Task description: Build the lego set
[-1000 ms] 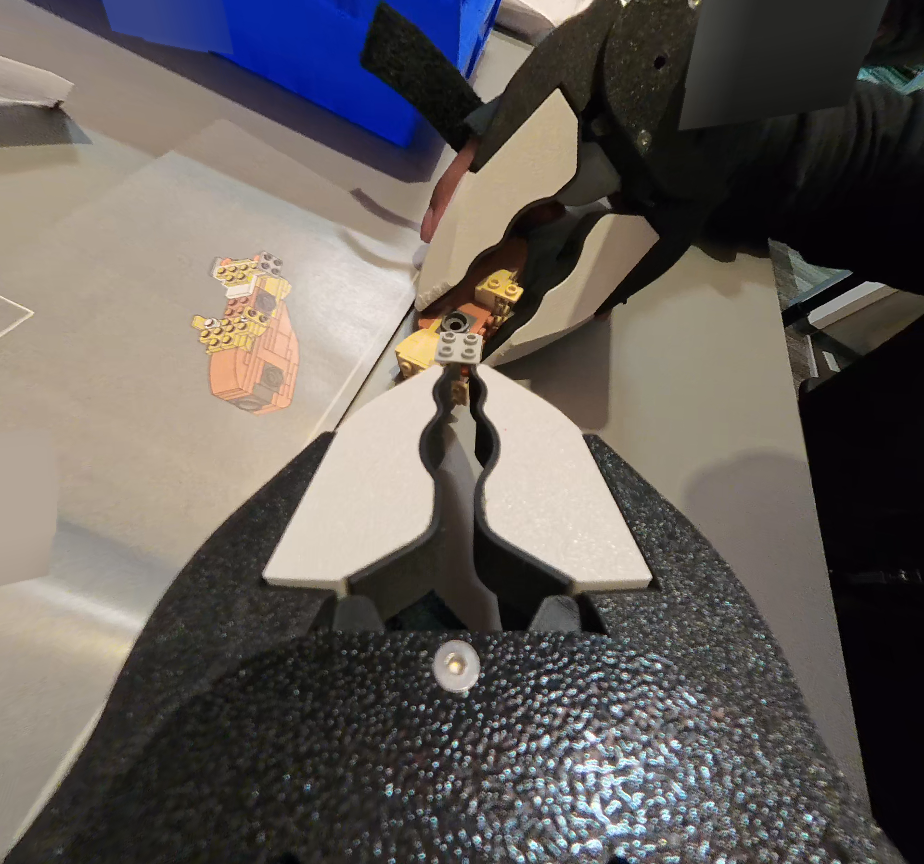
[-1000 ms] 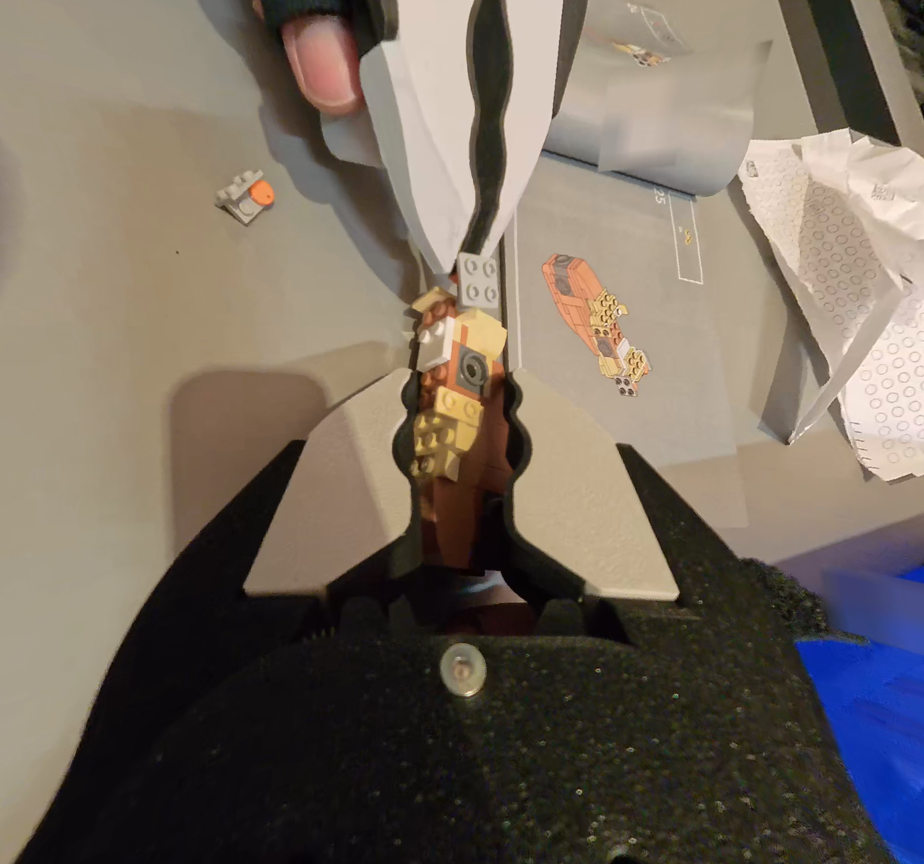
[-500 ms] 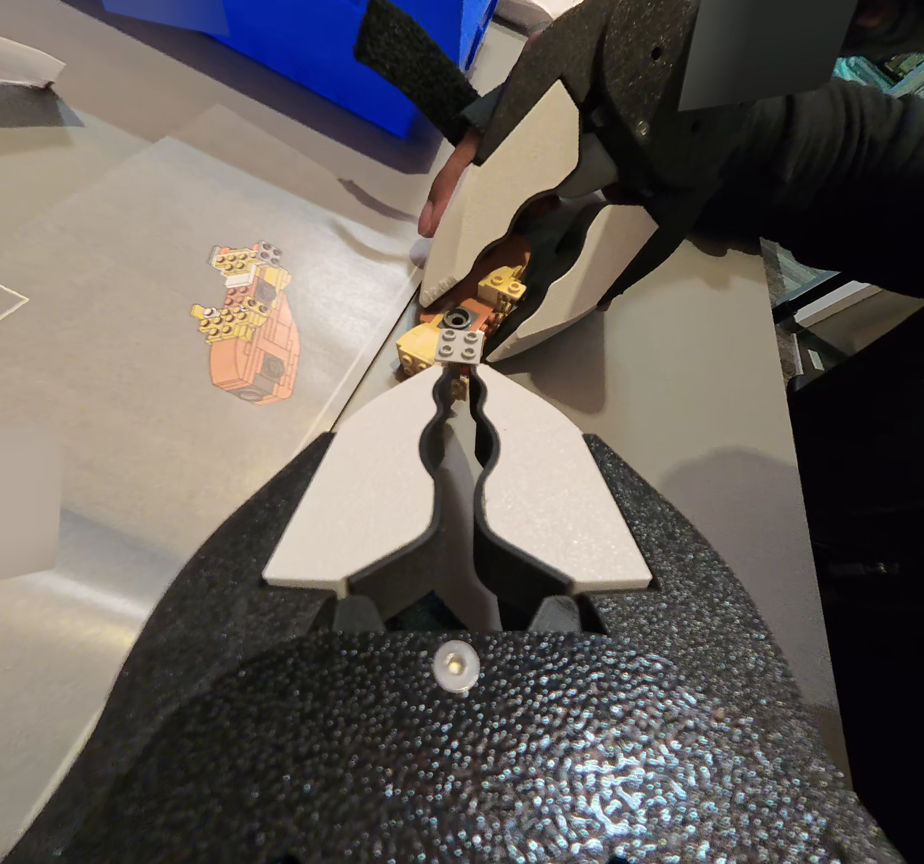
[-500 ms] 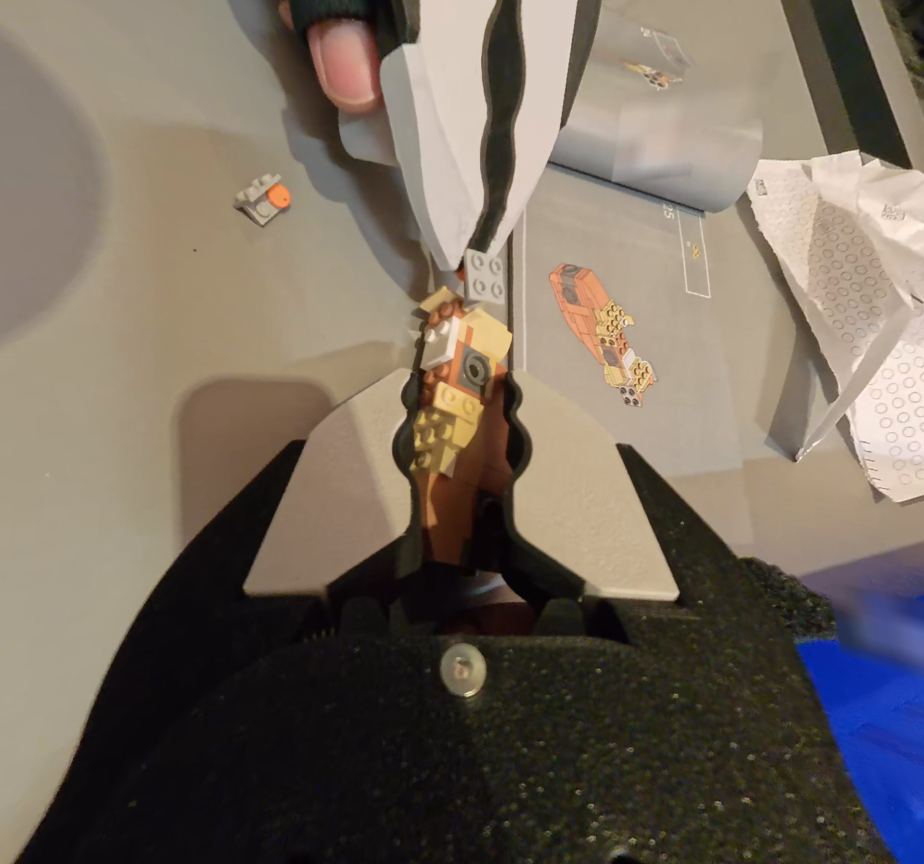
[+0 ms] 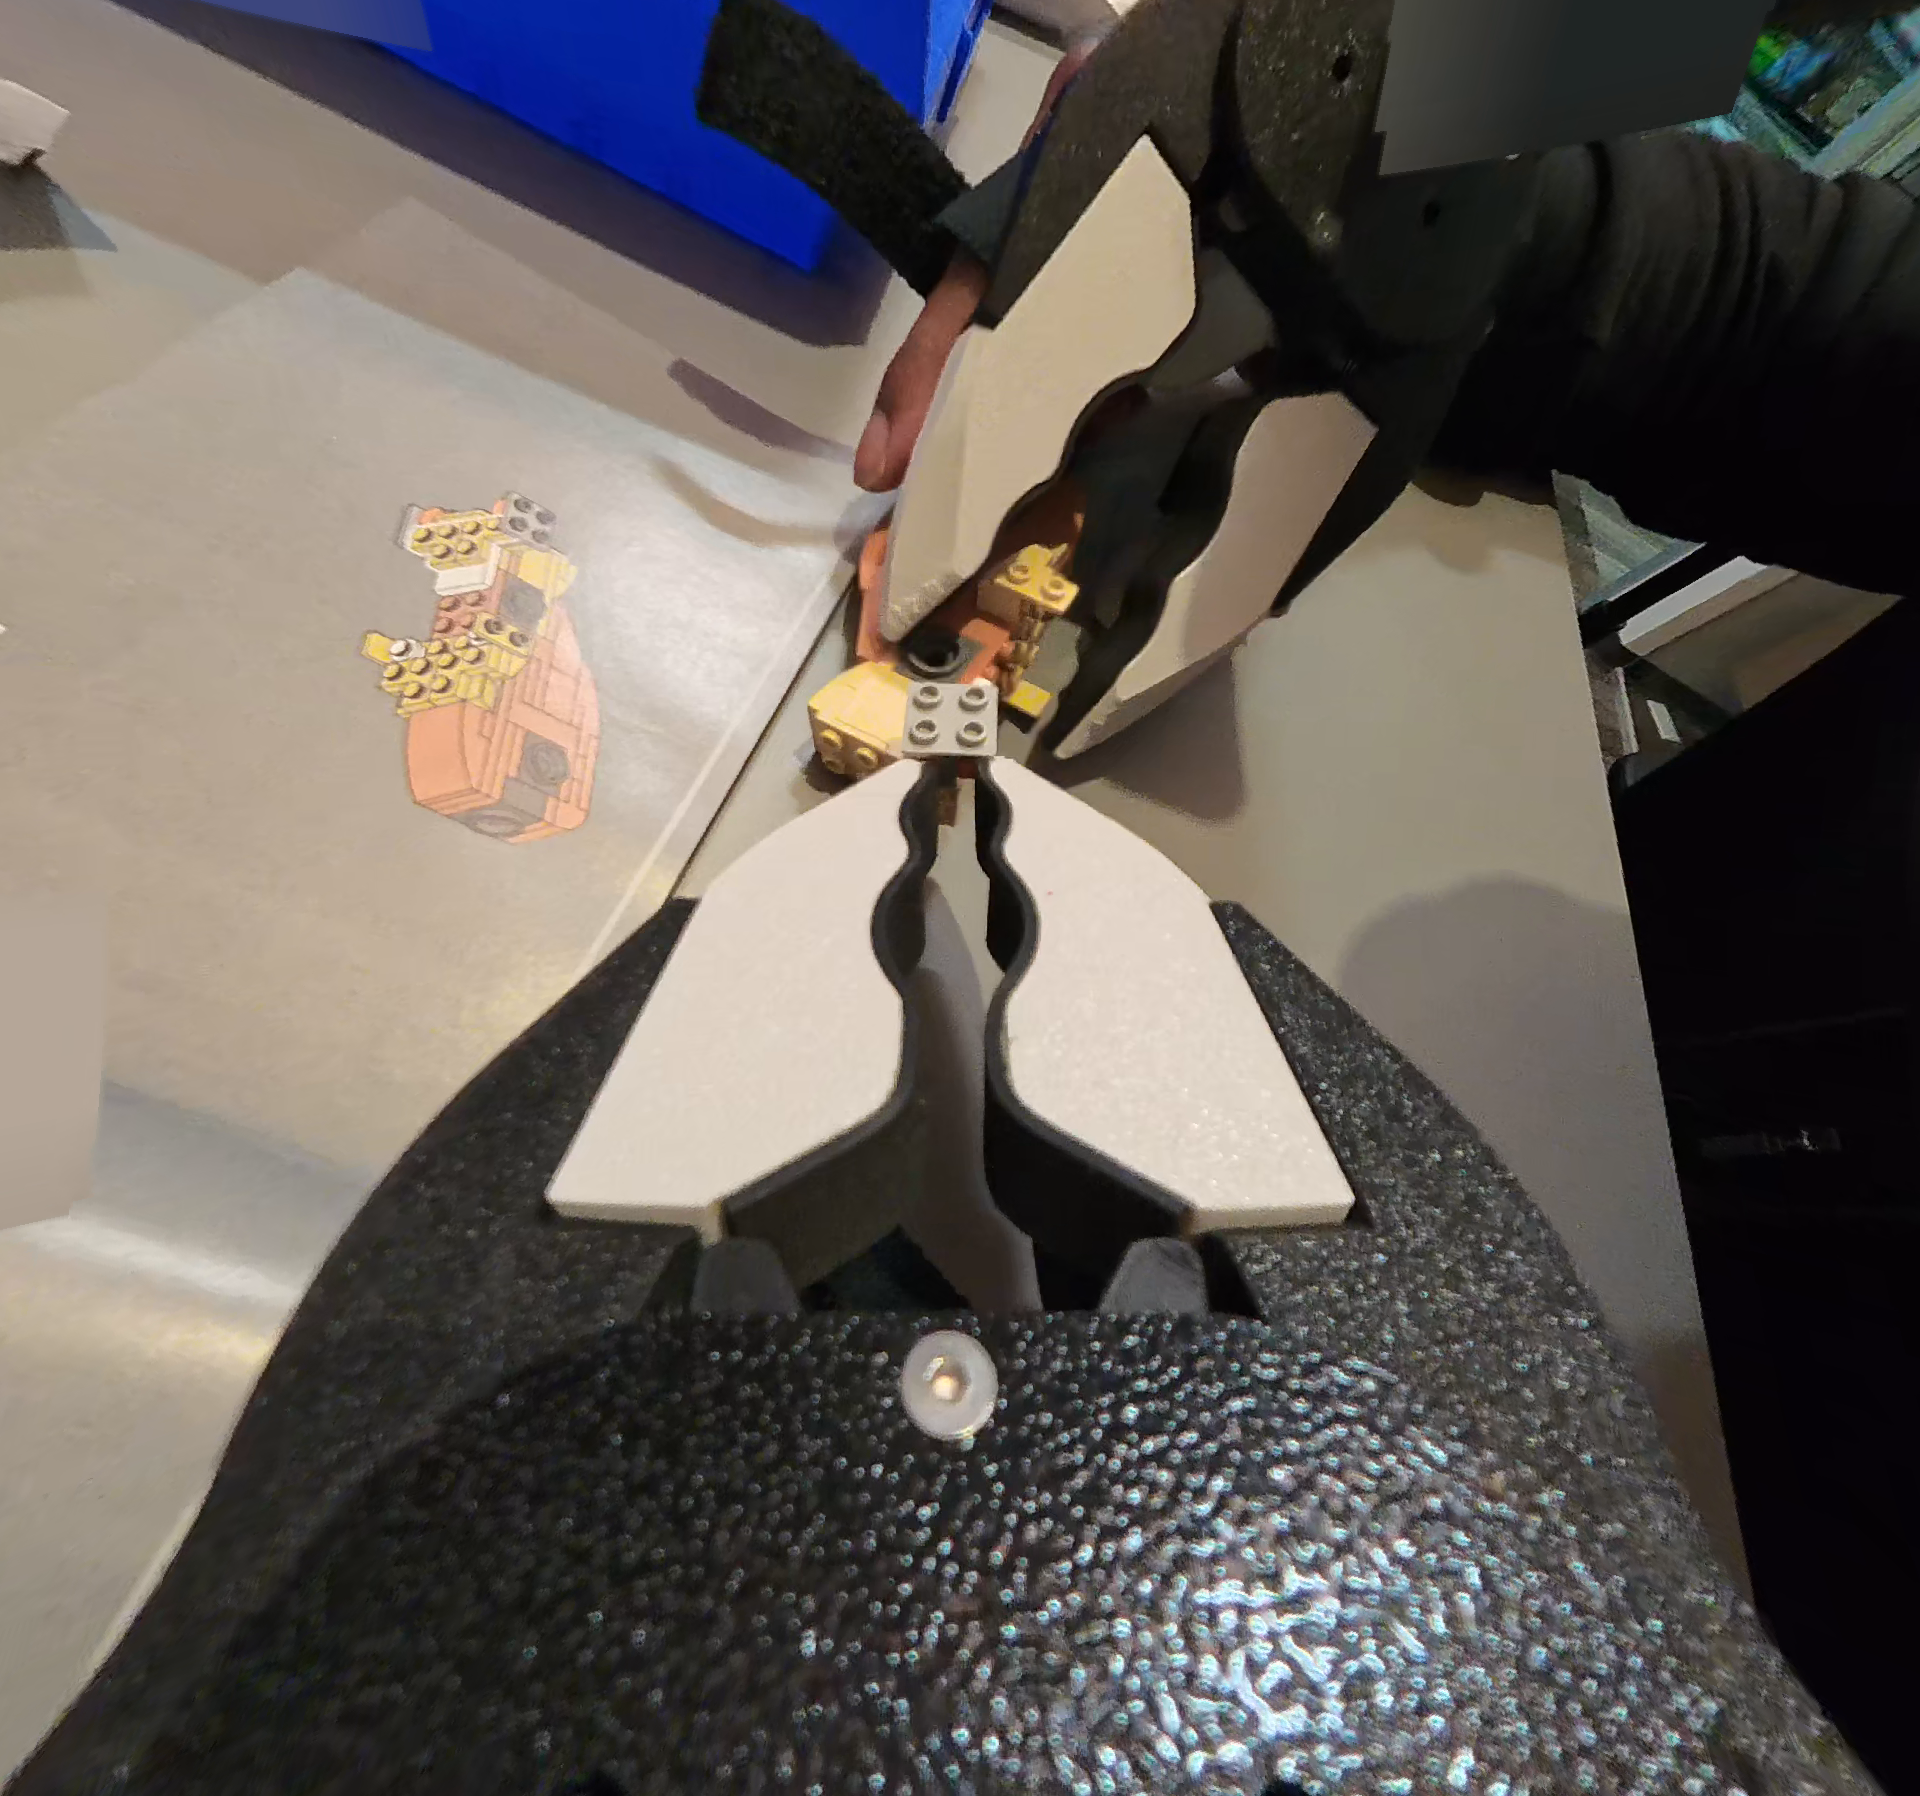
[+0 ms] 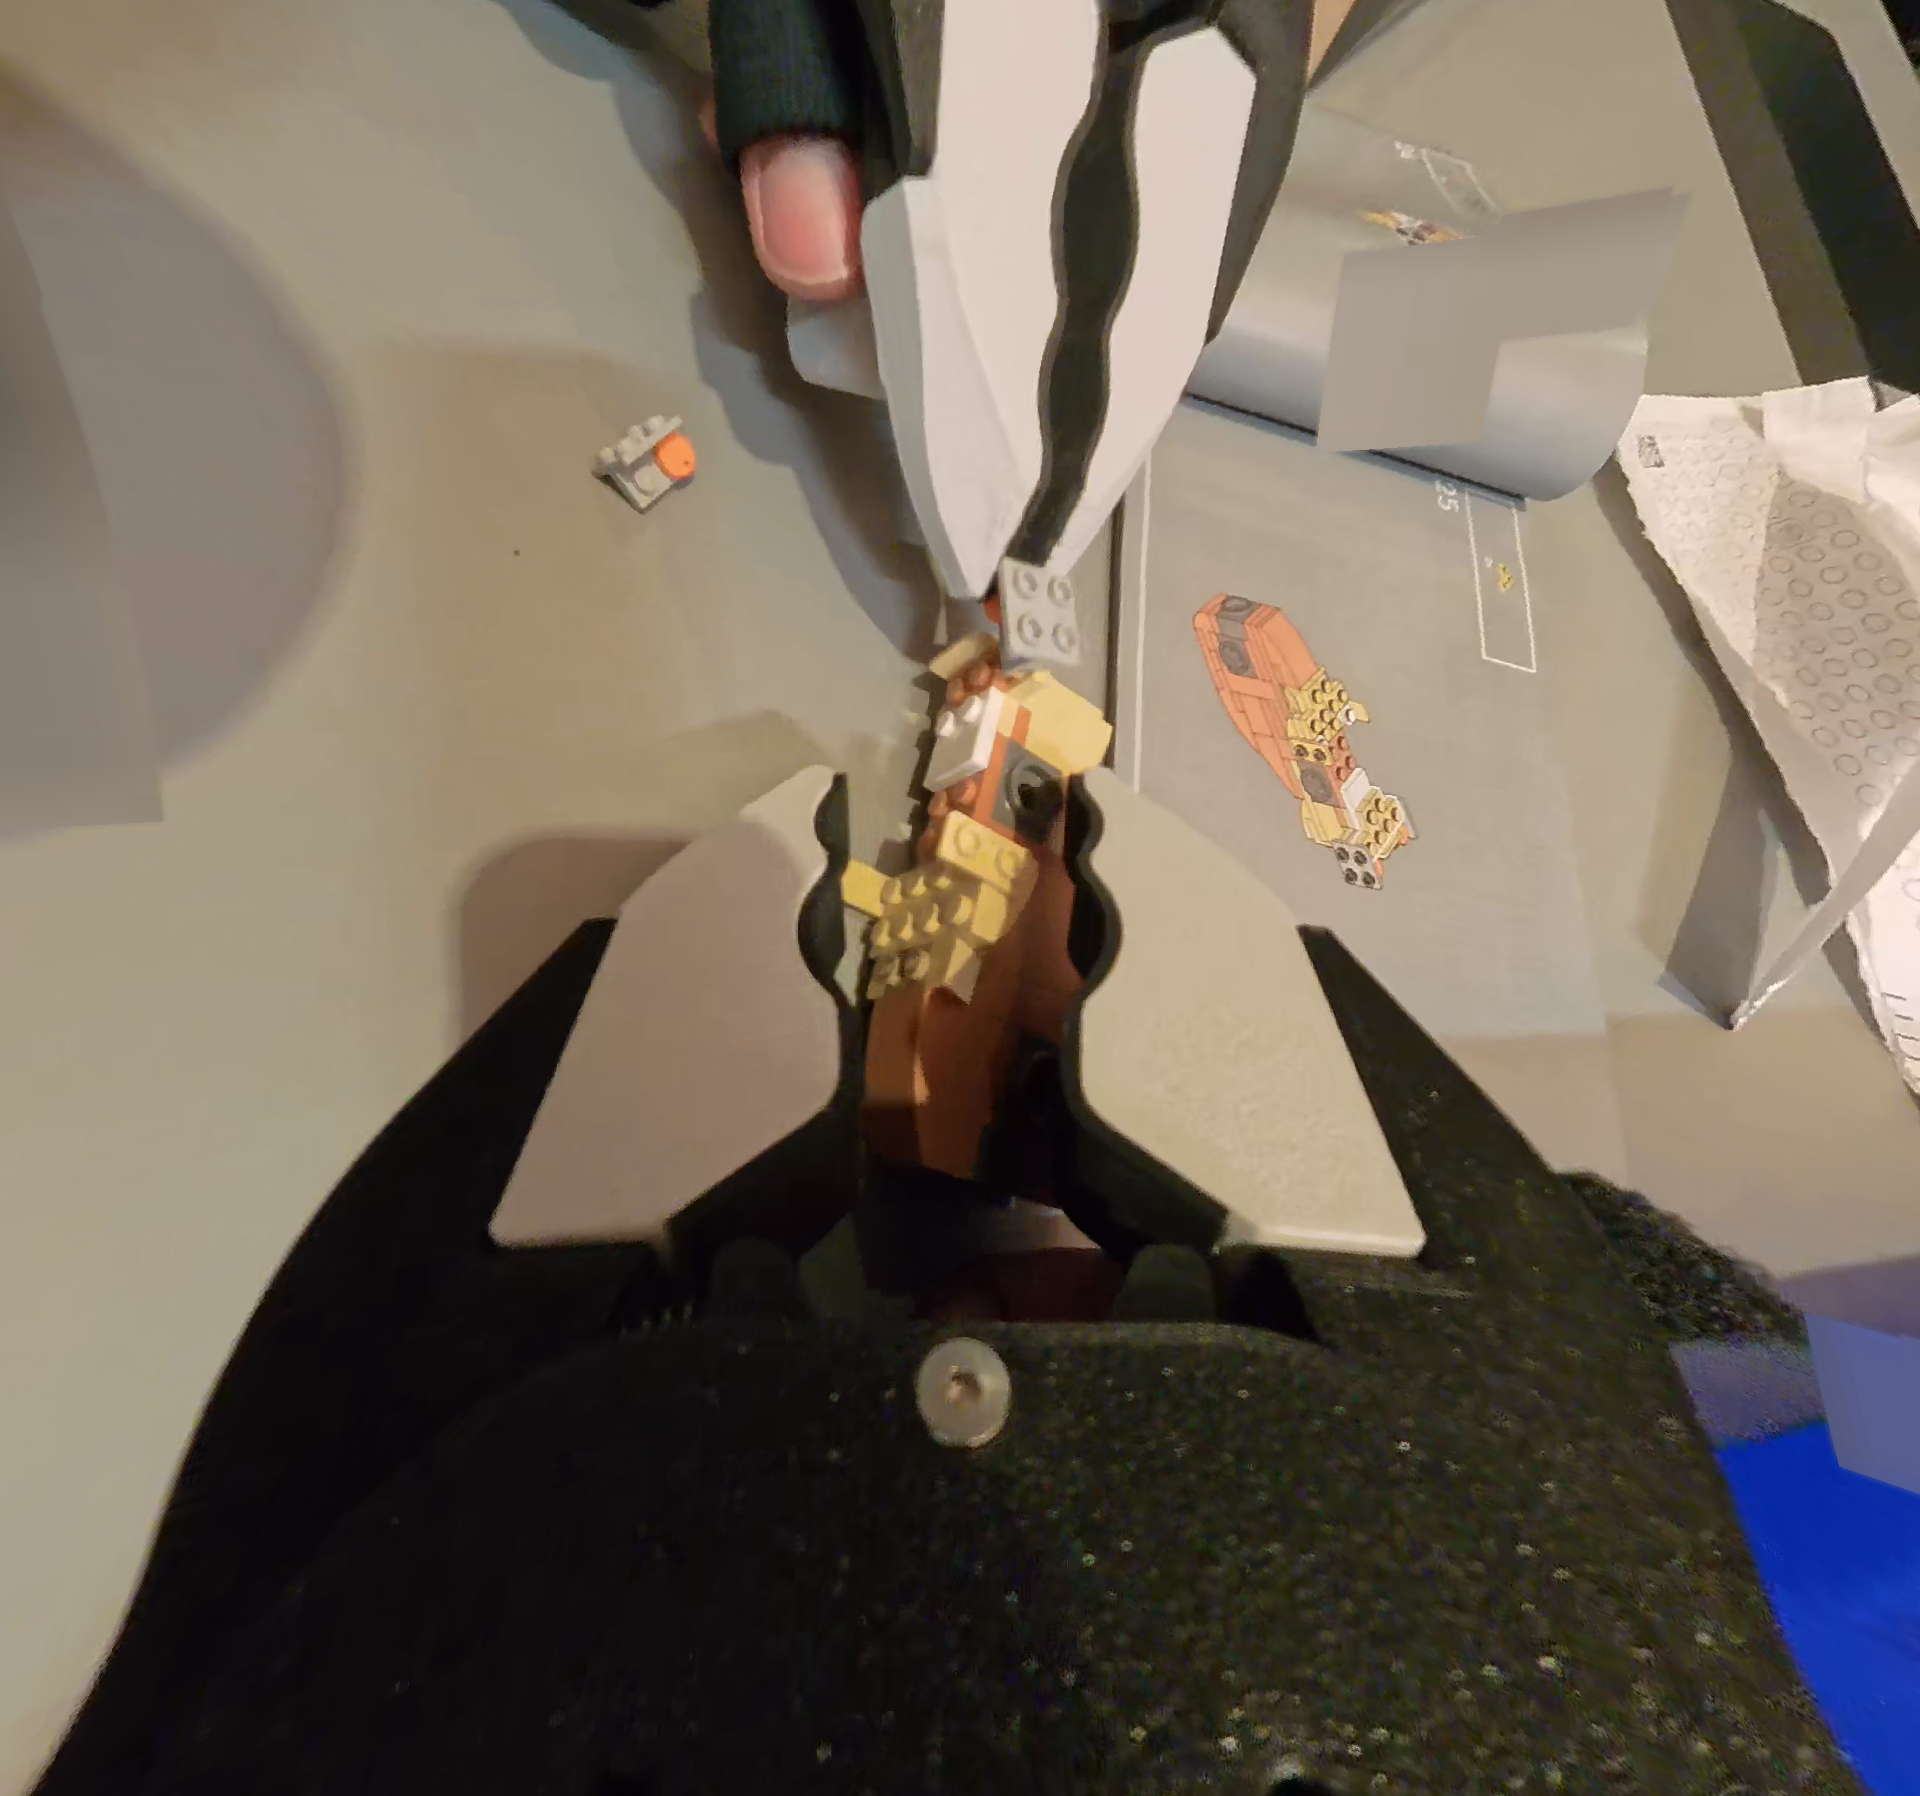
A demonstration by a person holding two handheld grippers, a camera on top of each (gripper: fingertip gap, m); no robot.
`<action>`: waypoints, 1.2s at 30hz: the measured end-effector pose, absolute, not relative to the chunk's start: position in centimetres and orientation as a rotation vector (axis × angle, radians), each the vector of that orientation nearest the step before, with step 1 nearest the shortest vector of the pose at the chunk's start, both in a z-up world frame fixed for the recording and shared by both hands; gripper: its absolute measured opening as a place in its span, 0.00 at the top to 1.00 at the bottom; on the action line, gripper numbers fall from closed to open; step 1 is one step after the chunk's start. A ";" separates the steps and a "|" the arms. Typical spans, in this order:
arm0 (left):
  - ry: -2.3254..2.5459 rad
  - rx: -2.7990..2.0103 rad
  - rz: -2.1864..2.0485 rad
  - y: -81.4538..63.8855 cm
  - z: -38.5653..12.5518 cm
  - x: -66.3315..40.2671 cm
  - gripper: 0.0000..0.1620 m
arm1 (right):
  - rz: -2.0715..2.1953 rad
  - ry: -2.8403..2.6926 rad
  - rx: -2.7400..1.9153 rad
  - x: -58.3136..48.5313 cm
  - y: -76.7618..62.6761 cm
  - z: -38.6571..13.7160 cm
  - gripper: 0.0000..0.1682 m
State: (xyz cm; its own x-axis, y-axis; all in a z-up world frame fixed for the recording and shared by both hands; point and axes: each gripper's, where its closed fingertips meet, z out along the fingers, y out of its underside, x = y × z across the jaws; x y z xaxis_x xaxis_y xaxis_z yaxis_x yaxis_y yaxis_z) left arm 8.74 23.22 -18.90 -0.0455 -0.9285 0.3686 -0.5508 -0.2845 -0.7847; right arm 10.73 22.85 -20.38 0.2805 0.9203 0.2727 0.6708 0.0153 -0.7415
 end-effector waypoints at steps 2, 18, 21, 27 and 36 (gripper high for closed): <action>1.584 -1.826 -1.256 23.1 -19.0 8.8 0.96 | 0.432 -1.437 -1.712 10.4 22.7 -19.9 0.76; 1.675 -1.661 -1.184 23.4 -18.5 8.6 0.96 | 0.753 -1.239 -1.746 9.6 24.3 -17.3 0.79; 1.681 -1.631 -1.182 23.3 -18.3 8.6 0.96 | 0.754 -1.247 -1.754 9.4 24.3 -17.5 0.80; 1.714 -1.566 -1.156 22.9 -18.1 8.6 0.96 | 0.781 -1.254 -1.747 9.2 24.0 -17.4 0.84; 1.719 -1.535 -1.163 22.7 -17.9 8.7 0.96 | 0.788 -1.288 -1.737 8.8 23.4 -17.7 0.90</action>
State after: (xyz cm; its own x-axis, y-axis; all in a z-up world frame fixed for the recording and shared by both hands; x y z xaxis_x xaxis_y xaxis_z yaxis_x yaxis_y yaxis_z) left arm 8.74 22.75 -17.90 -0.1940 -0.9708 0.1409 -0.4921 -0.0279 -0.8701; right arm 8.82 23.43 -17.72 0.2823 0.9592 -0.0141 0.4498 -0.1453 -0.8812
